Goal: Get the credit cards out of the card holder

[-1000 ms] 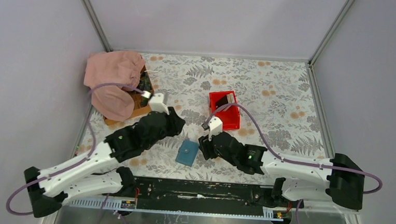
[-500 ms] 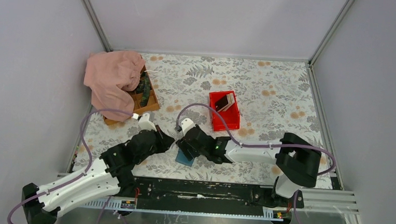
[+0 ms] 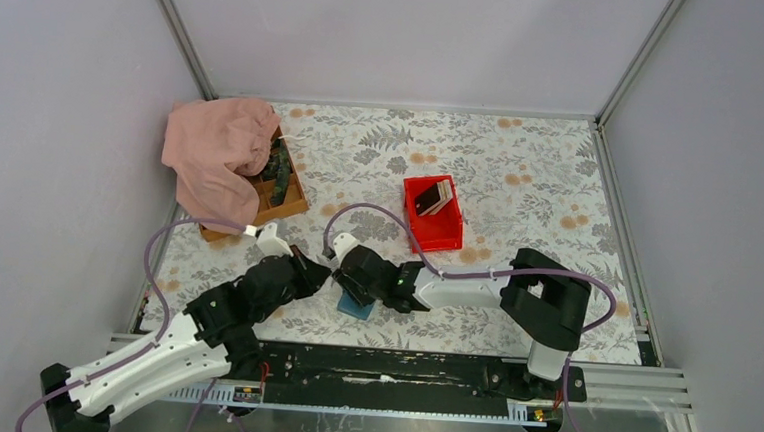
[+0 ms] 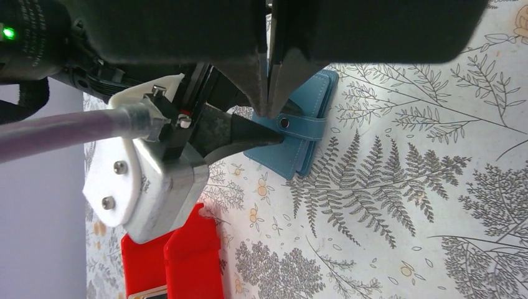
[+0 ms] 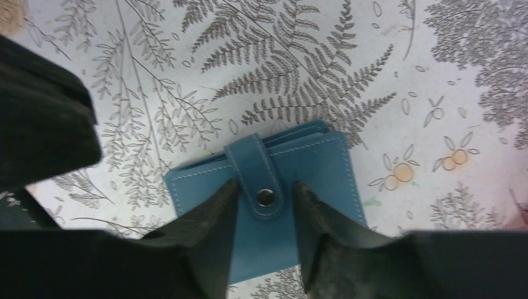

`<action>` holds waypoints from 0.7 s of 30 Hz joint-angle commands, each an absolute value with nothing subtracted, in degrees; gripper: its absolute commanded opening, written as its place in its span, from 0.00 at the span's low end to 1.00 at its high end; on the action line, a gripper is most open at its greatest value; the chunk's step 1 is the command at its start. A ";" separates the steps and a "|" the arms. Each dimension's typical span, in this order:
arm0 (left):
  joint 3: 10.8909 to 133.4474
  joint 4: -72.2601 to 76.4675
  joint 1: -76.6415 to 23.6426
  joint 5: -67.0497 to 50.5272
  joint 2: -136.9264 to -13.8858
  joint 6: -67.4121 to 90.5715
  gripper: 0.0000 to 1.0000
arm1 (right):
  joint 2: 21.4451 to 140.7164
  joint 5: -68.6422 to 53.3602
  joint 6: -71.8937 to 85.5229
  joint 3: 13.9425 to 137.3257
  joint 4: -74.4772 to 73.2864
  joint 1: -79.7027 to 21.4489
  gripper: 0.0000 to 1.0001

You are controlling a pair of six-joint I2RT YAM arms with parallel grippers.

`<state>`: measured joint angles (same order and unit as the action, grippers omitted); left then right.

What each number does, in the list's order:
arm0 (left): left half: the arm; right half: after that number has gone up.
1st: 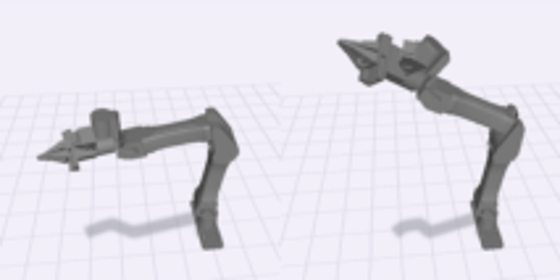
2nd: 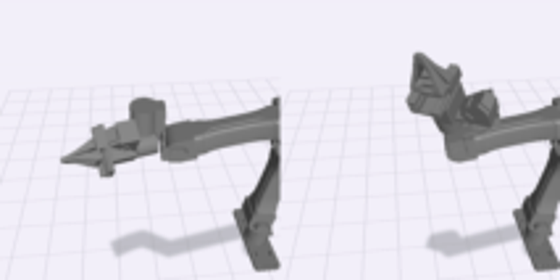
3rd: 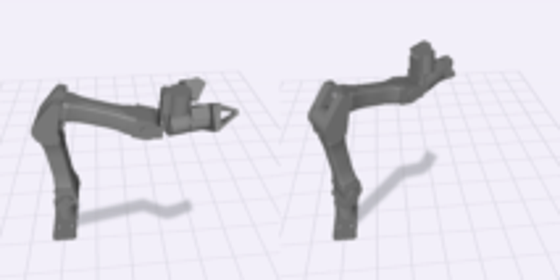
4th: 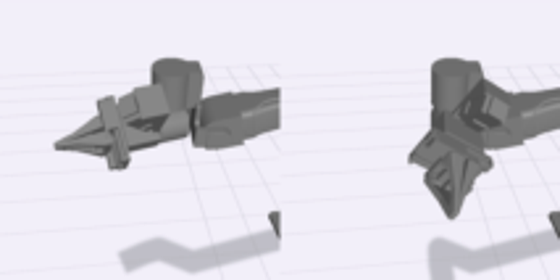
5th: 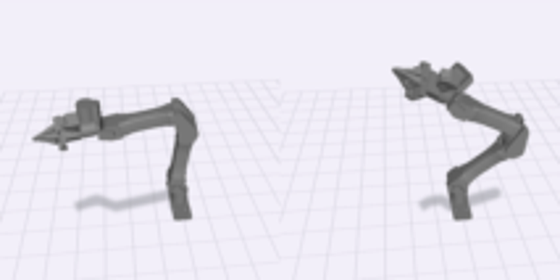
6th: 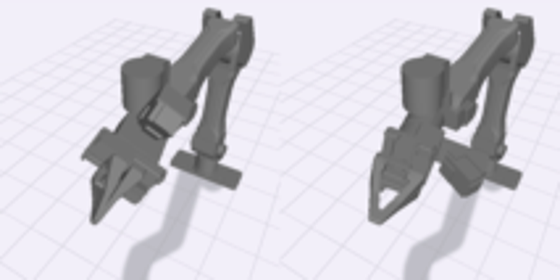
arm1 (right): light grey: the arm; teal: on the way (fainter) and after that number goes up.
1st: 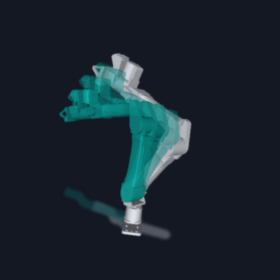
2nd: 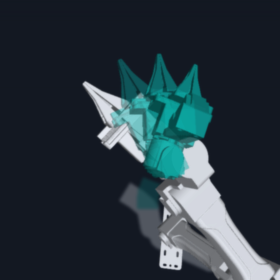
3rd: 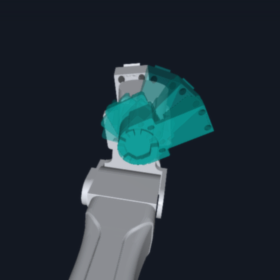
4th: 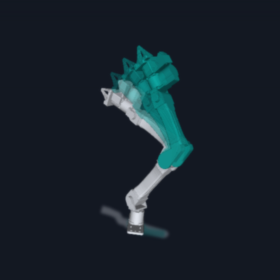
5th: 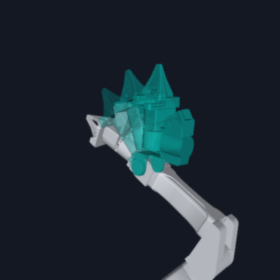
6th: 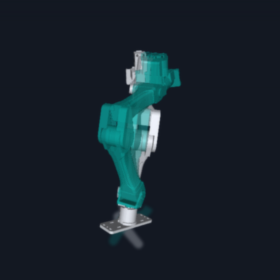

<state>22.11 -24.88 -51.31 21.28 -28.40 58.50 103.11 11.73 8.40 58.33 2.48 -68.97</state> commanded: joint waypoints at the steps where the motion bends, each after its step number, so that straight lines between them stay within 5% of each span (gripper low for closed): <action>1: 22.49 -29.27 -50.98 24.13 -25.03 59.58 0.00 | 104.10 11.20 8.08 59.61 1.84 -69.35 0.35; 8: 22.99 -31.31 -50.98 24.75 -23.37 59.68 0.00 | 104.41 10.95 8.35 60.13 0.44 -69.37 0.01; 21: 22.86 -30.41 -50.98 24.17 -23.88 59.08 0.01 | 100.90 13.82 8.81 61.43 -0.95 -69.36 0.00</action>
